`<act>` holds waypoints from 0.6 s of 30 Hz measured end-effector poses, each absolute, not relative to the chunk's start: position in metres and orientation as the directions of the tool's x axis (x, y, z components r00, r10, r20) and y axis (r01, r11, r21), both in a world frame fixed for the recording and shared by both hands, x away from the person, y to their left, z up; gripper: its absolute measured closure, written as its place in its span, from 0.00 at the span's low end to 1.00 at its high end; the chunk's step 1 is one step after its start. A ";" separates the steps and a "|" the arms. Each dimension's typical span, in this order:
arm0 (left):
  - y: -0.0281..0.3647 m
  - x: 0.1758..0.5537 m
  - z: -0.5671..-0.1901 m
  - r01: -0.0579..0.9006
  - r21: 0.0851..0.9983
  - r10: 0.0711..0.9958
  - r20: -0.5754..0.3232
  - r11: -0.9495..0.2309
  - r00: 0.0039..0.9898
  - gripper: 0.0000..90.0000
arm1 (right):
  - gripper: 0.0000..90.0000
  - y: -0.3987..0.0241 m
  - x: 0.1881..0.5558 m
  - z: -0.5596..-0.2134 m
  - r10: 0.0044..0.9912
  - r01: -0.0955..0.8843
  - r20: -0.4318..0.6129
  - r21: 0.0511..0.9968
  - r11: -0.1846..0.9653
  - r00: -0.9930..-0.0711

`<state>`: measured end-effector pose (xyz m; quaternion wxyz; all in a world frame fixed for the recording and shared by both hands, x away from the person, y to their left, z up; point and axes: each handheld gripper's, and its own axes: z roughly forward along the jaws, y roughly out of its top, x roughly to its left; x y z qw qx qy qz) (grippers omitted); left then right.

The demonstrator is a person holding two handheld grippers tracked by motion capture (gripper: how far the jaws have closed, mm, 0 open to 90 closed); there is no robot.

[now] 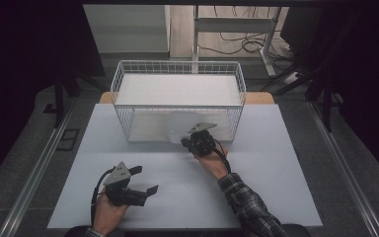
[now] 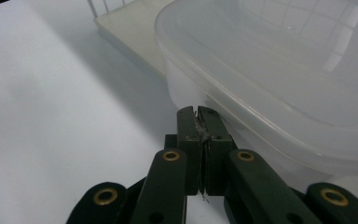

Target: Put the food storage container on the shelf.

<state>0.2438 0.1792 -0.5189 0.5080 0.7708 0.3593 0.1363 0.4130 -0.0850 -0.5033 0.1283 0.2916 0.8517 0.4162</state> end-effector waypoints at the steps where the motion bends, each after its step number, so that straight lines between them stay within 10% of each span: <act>1: 0.179 0.244 -0.520 0.416 0.880 0.696 -0.152 -0.228 0.702 0.07 | 0.97 -0.085 0.415 -0.503 0.605 0.391 0.024 0.784 0.483 -0.796; 18: 0.181 0.245 -0.523 0.410 0.884 0.714 -0.136 -0.225 0.686 0.06 | 0.98 -0.083 0.439 -0.499 0.639 0.386 -0.009 0.790 0.477 -0.769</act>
